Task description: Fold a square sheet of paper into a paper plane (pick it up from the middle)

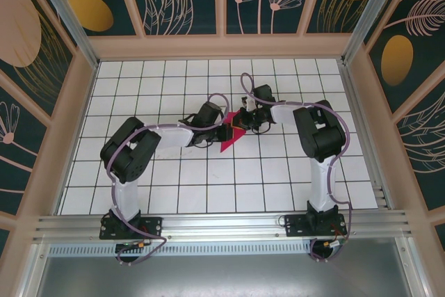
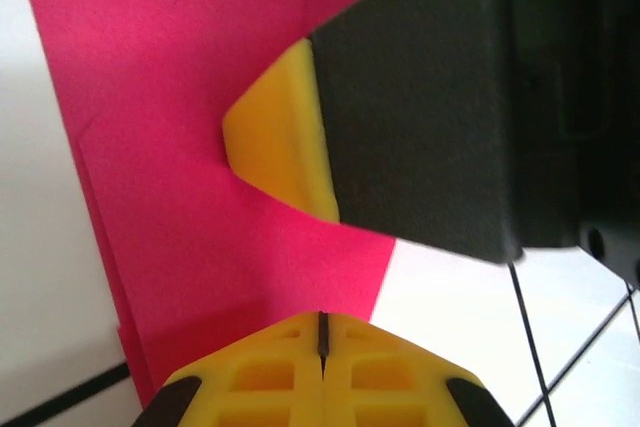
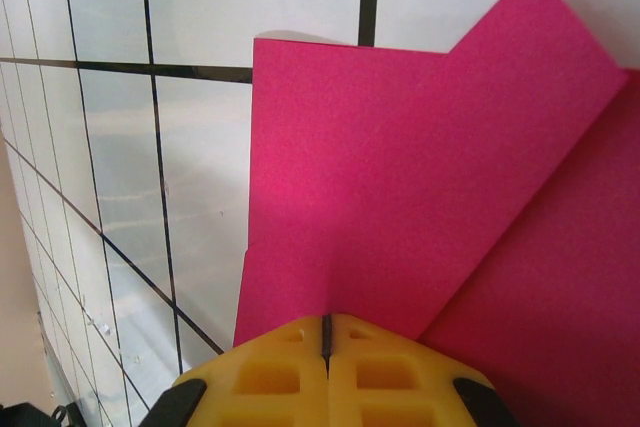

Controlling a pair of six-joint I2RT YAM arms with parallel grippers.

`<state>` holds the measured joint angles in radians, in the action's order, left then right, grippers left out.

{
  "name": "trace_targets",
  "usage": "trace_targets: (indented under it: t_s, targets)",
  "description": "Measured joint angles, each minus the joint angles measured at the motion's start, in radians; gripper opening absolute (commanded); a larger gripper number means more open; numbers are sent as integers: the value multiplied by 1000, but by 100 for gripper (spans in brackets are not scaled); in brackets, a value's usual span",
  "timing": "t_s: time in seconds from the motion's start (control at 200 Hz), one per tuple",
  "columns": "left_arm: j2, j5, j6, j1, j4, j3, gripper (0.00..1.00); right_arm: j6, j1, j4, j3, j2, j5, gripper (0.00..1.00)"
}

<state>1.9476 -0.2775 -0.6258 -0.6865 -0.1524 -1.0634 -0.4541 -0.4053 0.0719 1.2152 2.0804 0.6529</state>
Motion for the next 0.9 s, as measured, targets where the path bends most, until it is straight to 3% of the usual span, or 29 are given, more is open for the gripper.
trace_targets:
  t_s: [0.32, 0.61, 0.901]
  targets:
    - [21, -2, 0, 0, -4, 18, 3, 0, 0, 0, 0, 0, 0, 2]
    - [-11, -42, 2, 8, -105, 115, 1, 0, 0, 0, 0, 0, 0, 2]
    - [-129, -118, 40, 7, -6, 220, 1, 0, 0, 4, 2, 0, -1, 2]
